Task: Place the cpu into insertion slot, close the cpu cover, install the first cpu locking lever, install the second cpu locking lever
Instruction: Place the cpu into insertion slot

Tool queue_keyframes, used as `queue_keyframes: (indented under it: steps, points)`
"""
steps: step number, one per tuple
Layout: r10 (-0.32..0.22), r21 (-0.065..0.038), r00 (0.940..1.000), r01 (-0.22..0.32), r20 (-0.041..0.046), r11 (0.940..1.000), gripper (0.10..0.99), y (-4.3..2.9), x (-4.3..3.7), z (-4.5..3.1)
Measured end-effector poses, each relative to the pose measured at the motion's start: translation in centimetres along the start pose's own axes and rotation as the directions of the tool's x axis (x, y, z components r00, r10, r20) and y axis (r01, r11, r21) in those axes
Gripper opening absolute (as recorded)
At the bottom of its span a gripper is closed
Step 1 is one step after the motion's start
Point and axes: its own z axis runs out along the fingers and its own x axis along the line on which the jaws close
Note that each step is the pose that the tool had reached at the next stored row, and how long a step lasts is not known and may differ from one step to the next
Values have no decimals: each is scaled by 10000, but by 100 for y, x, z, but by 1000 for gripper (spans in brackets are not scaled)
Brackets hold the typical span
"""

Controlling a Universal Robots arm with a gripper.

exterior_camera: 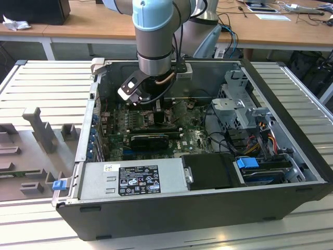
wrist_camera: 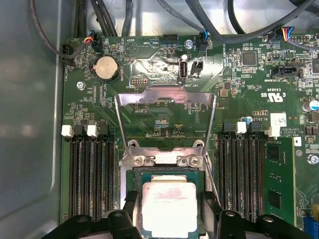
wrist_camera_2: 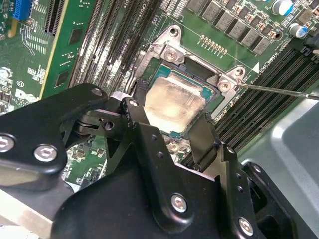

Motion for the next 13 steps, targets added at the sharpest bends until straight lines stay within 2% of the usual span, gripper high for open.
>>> queue_keyframes:
  steps: [5, 13]
  points:
    - [10, 1, 9999, -10, -103, 10000, 608, -2, 9, 12]
    - [7, 1, 9999, -7, -104, 10000, 608, 6, 26, 14]
